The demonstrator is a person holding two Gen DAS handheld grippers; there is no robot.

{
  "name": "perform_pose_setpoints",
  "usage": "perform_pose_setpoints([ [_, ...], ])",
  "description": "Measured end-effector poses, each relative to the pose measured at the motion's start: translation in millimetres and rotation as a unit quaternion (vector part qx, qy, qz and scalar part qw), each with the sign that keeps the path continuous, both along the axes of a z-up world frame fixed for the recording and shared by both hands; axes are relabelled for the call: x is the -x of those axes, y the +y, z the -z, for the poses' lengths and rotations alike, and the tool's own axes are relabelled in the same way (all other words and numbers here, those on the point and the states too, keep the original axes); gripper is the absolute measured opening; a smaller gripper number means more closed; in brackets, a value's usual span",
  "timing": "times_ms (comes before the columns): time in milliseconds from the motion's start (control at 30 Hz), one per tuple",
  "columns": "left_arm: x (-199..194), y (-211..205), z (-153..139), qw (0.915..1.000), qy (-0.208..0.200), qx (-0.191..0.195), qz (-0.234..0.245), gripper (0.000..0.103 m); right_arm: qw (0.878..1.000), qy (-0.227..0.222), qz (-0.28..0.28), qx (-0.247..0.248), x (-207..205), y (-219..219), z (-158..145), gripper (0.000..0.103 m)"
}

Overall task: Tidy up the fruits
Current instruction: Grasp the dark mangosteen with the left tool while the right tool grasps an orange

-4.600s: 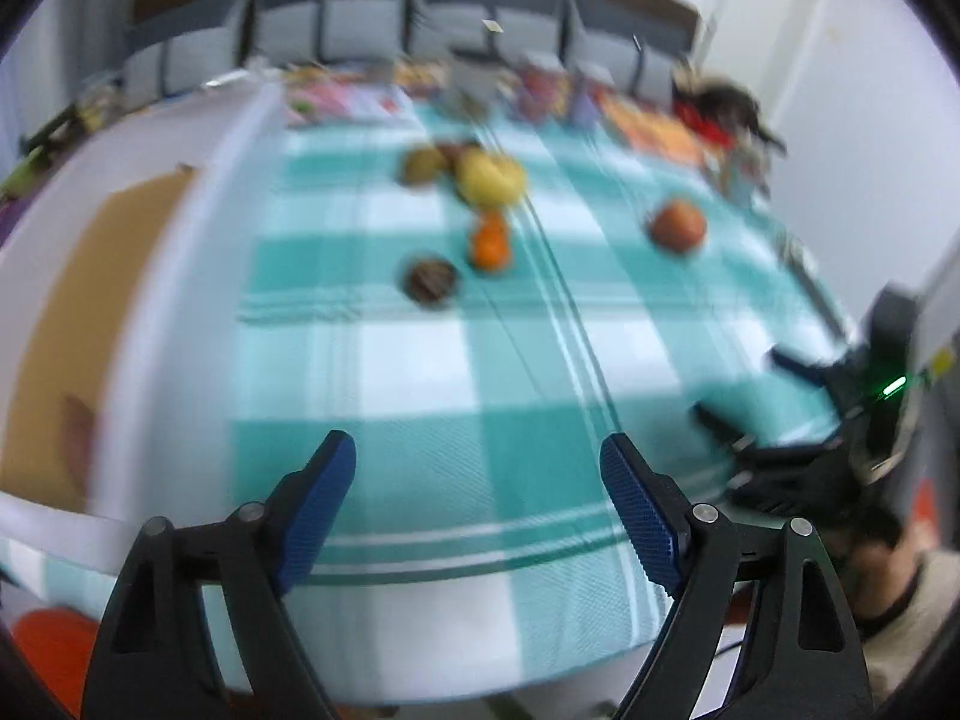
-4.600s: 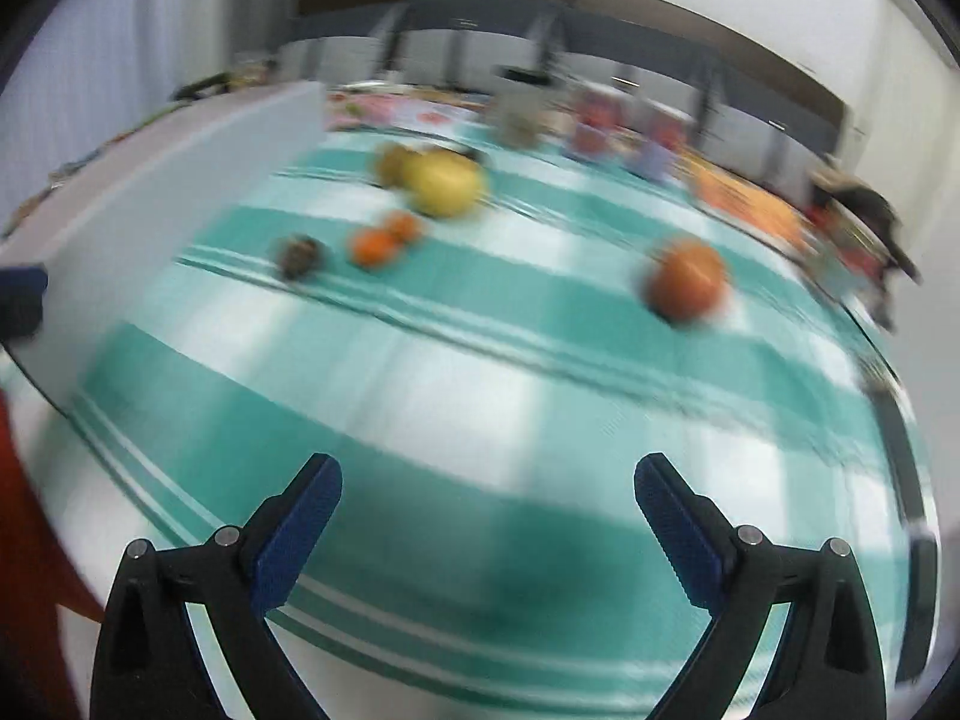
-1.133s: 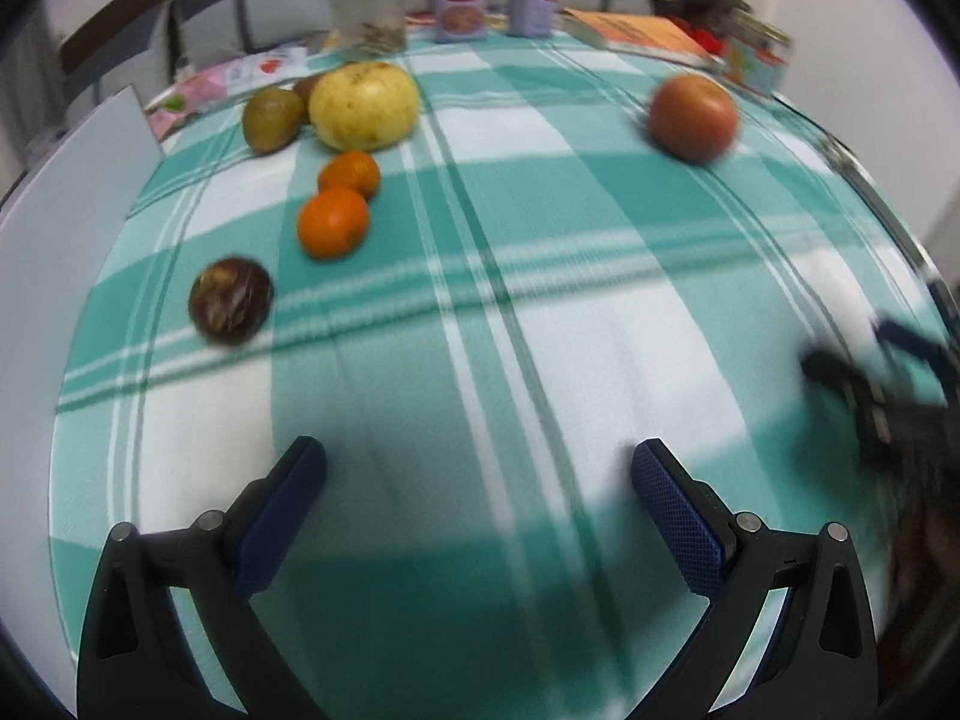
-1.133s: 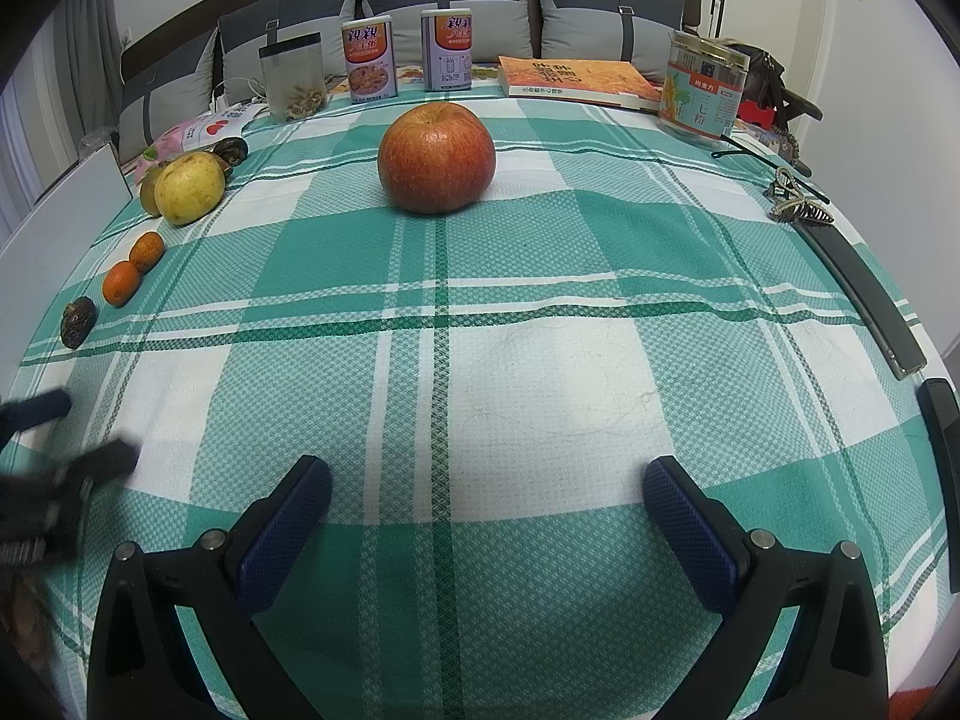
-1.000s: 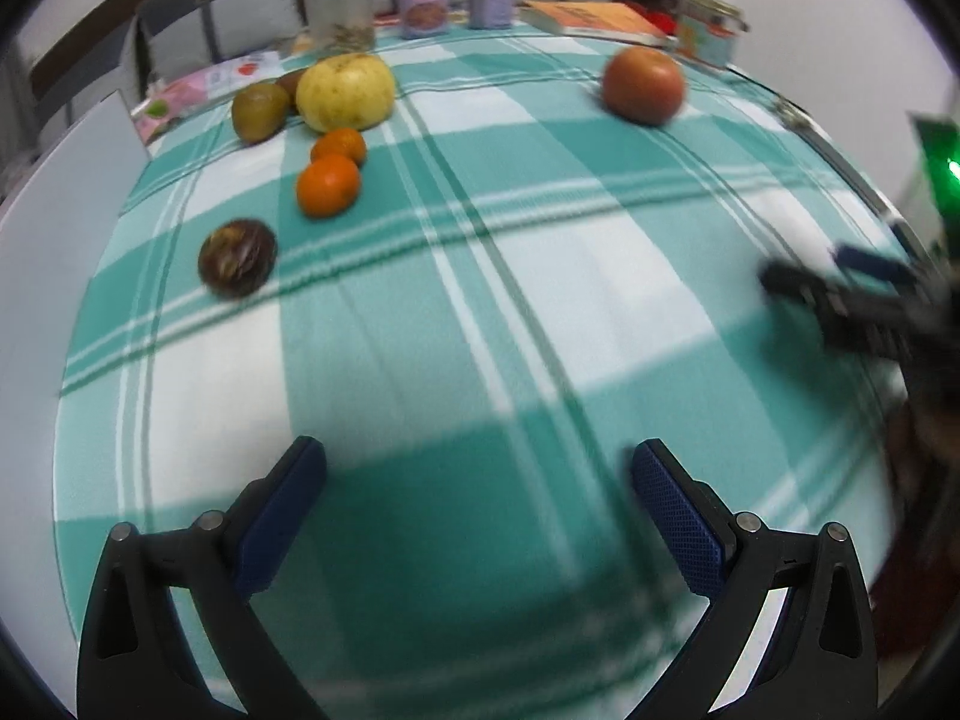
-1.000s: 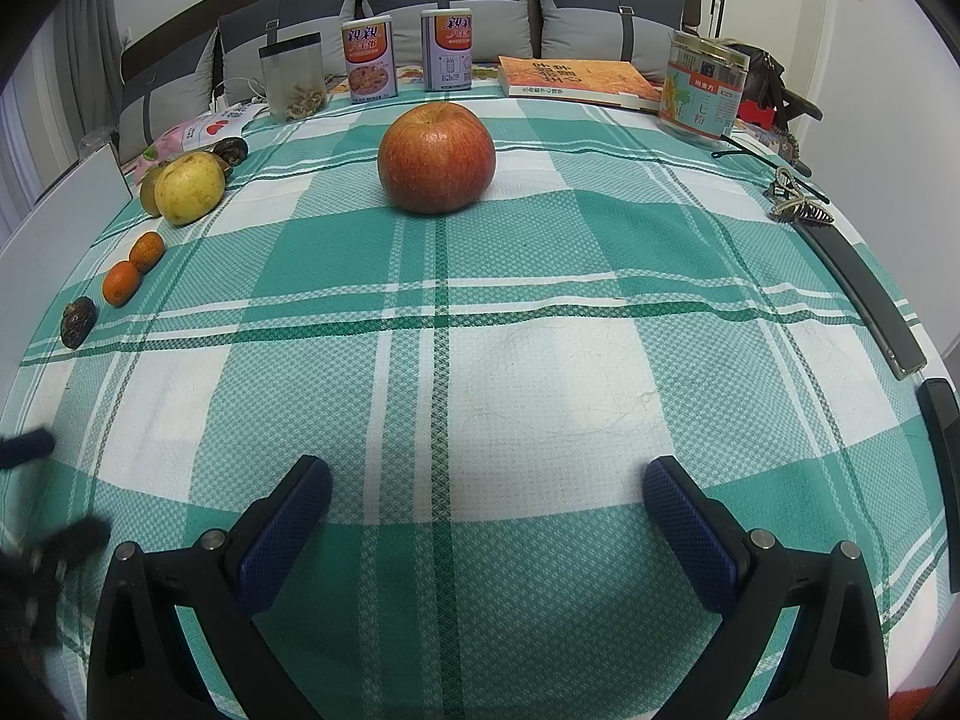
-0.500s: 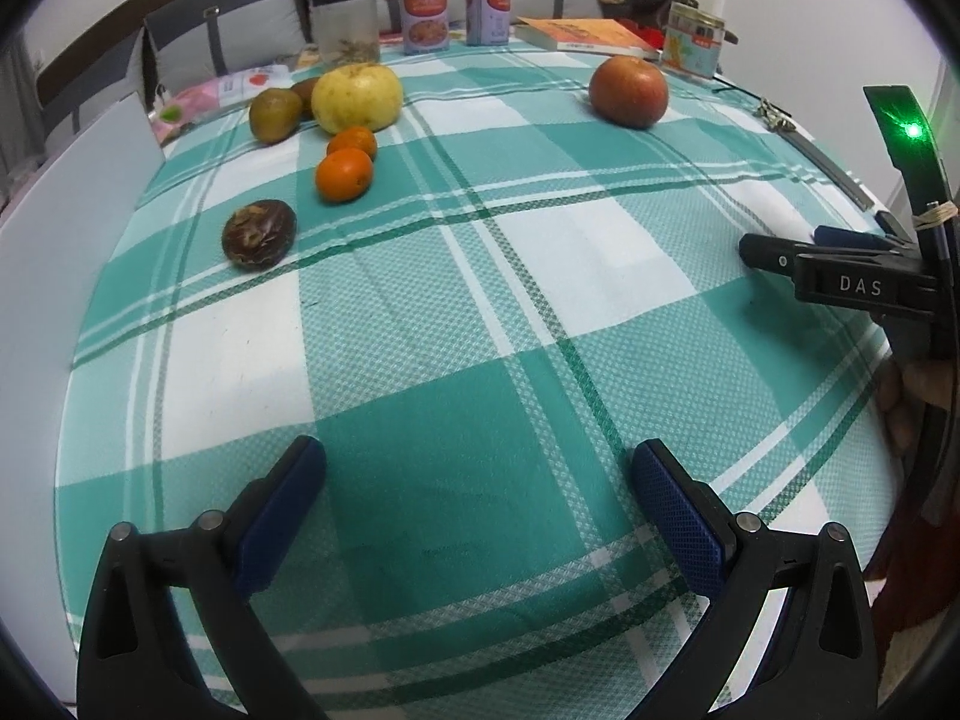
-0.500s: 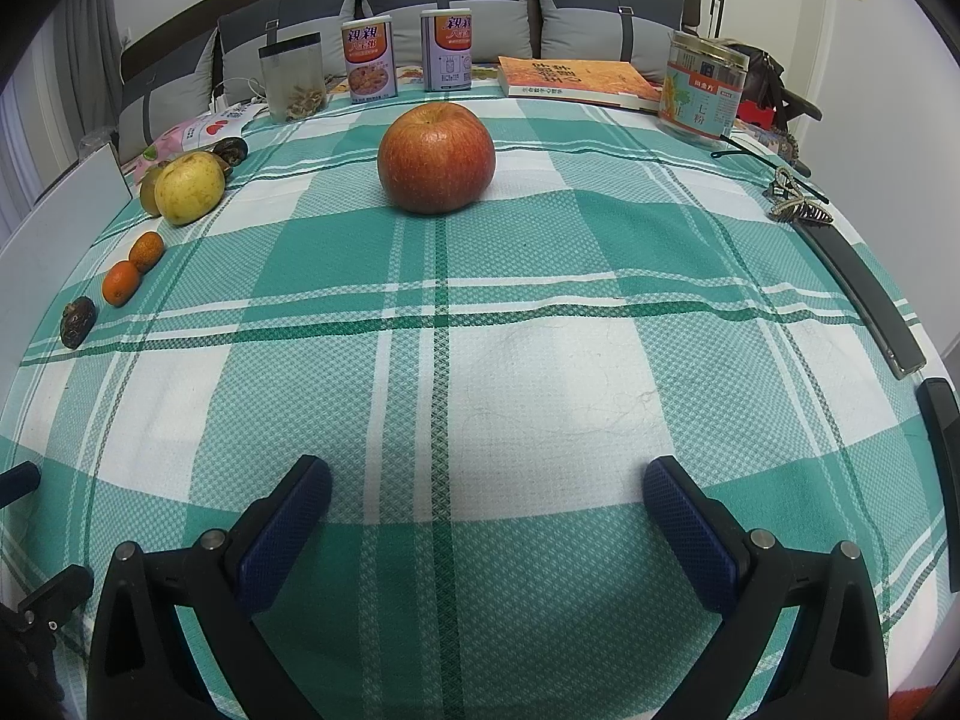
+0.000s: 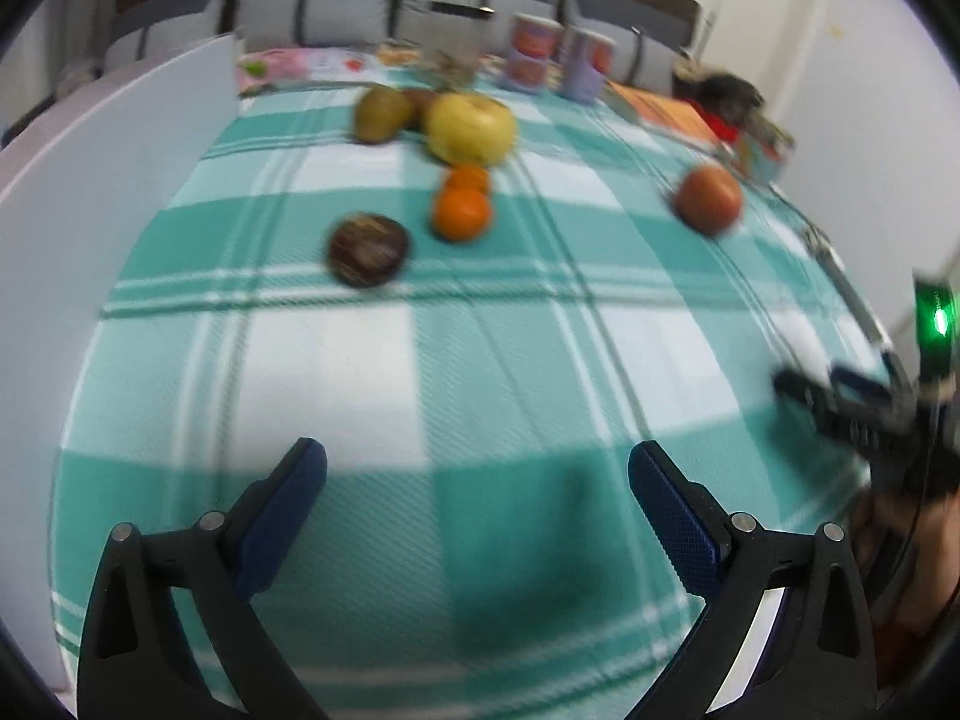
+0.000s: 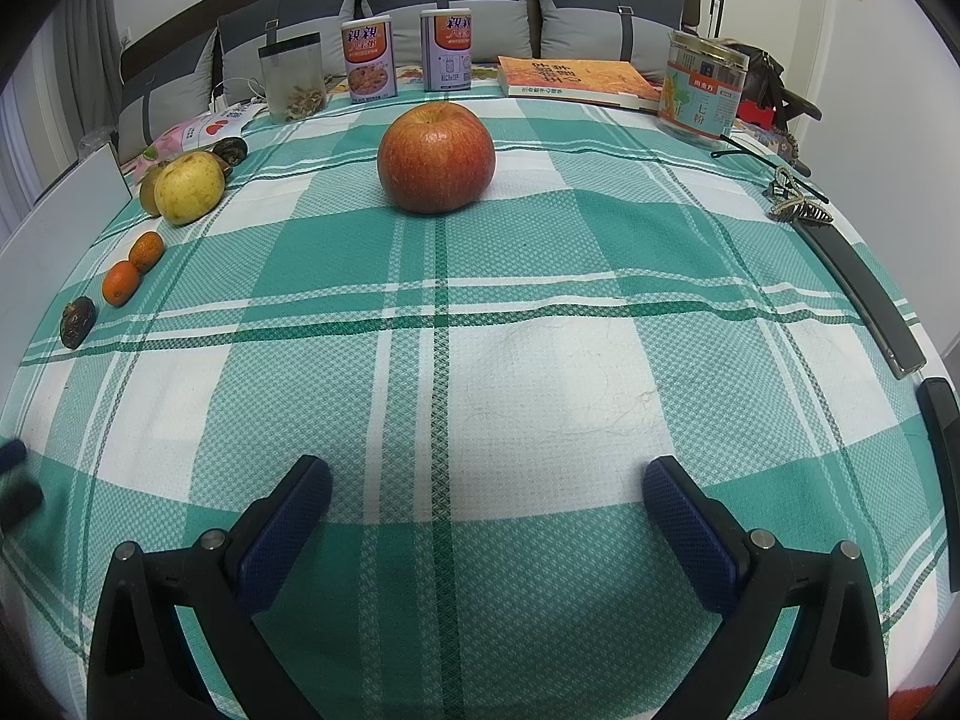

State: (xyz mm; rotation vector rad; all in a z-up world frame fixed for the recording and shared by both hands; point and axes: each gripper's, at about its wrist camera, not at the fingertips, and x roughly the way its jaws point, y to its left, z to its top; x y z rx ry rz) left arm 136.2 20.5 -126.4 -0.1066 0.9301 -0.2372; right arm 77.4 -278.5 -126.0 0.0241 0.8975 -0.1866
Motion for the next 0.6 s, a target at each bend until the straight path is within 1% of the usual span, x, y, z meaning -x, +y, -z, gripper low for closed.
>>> perform_pose_setpoints([
  [67,-14,7,-4,0.9999,0.000,0.001,-0.011,0.101,1.000,0.000,0.000,0.000,0,0,0,0.103],
  [133,-30,9,-7,0.9999,-0.004,-0.004,-0.010,0.101,1.000,0.000,0.000,0.000,0,0,0,0.103],
  [200,-48,5,-8,0.9995,-0.011,-0.029,-0.006,0.100,1.000,0.000,0.000,0.000,0,0,0,0.103],
  [267,-65,3,-5,0.9990,-0.006,-0.044,-0.005,0.100,1.000,0.000,0.000,0.000,0,0,0,0.103],
  [300,-71,4,-3,0.9990,-0.003,-0.044,-0.007,0.099,1.000,0.000,0.000,0.000,0,0,0,0.103],
  [400,-85,9,4,0.9987,0.001,-0.049,-0.015,0.099,1.000,0.000,0.000,0.000,0,0,0,0.103],
  [533,-89,11,7,0.9980,-0.008,-0.061,-0.014,0.099,1.000,0.000,0.000,0.000,0,0,0,0.103],
  [567,-89,11,7,0.9980,-0.011,-0.062,-0.010,0.098,1.000,0.000,0.000,0.000,0,0,0,0.103],
  [600,-89,9,7,0.9978,-0.014,-0.065,-0.005,0.089,1.000,0.000,0.000,0.000,0,0,0,0.103],
])
